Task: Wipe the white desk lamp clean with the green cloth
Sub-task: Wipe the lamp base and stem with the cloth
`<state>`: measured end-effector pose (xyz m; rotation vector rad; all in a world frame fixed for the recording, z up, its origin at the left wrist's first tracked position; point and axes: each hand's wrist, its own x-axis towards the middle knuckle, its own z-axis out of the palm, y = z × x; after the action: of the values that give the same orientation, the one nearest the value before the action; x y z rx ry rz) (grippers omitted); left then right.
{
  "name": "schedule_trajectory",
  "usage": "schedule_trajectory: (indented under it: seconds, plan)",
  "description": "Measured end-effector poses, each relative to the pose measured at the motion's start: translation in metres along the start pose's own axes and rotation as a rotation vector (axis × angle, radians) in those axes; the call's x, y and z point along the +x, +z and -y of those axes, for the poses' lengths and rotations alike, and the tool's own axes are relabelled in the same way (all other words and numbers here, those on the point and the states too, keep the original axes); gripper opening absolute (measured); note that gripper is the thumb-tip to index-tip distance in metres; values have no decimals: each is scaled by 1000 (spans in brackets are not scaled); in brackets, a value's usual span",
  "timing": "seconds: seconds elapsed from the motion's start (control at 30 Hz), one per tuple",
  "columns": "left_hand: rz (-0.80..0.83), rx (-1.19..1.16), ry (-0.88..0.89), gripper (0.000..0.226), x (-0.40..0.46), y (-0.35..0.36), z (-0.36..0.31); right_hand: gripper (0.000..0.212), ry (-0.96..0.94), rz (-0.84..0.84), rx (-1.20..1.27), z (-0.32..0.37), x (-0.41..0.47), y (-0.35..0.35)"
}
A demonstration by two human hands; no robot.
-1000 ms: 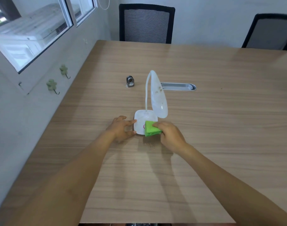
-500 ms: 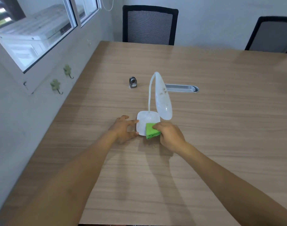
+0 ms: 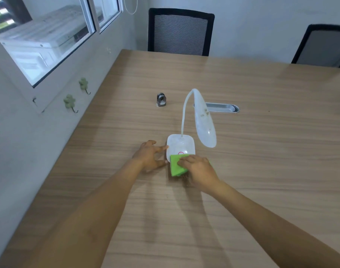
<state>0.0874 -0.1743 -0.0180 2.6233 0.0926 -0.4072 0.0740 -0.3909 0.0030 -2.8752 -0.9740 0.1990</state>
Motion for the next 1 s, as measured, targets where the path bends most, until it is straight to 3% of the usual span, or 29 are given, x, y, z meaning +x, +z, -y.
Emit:
schedule_trajectory:
  seconds: [0.07,0.2,0.33,0.57,0.63,0.8,0.9,1.0]
  plan:
    - [2,5,8,70,1,0,1,55,-33,-15,40,-5,-11,-2]
    - [11,27,14,69,0,-1,2,51,38,-207,153,-13,7,-19]
    - [9,-1,11,68,0,0,2,50,237,-111,241,-20,35,-17]
    - [5,13,29,68,0,-1,3,51,-50,-75,109,-11,-6,0]
    - [1,40,42,68,0,-1,3,48,-42,-79,143,-17,-16,-4]
    - [-51,159,-34,71,-8,13,20,20,499,-407,635,-29,8,-40]
    - [-113,209,-146,69,-15,24,33,10,719,-382,858,-34,37,-52]
    - [-120,208,-229,65,-21,34,42,18,806,-359,1121,-27,56,-46]
